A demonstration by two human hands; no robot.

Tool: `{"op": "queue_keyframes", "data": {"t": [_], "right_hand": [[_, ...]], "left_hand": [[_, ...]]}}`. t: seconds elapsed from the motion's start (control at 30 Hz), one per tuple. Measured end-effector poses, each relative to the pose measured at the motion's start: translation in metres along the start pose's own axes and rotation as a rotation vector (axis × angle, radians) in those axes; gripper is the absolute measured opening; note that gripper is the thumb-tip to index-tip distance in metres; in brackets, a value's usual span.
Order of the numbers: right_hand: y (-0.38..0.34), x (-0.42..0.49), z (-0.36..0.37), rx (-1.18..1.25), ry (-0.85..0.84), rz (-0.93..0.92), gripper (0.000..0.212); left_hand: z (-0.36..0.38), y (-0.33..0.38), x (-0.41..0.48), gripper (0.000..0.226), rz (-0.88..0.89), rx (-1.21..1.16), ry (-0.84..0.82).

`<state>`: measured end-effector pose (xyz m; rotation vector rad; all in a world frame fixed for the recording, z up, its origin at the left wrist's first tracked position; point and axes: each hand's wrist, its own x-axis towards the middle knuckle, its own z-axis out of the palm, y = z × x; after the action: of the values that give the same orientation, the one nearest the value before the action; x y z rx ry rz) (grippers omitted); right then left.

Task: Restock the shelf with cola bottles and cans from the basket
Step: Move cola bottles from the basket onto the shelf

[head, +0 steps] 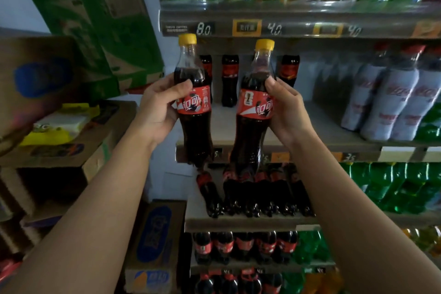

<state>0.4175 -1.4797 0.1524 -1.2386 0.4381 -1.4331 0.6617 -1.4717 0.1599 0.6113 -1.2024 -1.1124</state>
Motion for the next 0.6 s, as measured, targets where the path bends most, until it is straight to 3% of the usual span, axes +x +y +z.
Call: {"op": "queue_keyframes", "data": {"t": [0.1, 0.17, 0.43, 0.6], "right_hand": [[-0.001, 0.026, -0.015, 0.001, -0.090, -0.033, 0.066], [-0.002, 0.038, -0.023, 0.032, -0.152, -0.046, 0.081], [0.011, 0.076, -0.036, -0.009, -0.286, -0.086, 0.089], [0.032, 0.096, -0.038, -0.054, -0.274, -0.027, 0.089]], "left_hand": [[0.000, -0.001, 0.023, 0.071, 0.070, 0.056, -0.071], [-0.002, 0.001, 0.035, 0.072, 0.106, 0.077, -0.133], [-0.006, -0.004, 0.059, 0.065, 0.101, 0.205, -0.250], [-0.017, -0.023, 0.078, 0.058, 0.053, 0.268, -0.206]]}}
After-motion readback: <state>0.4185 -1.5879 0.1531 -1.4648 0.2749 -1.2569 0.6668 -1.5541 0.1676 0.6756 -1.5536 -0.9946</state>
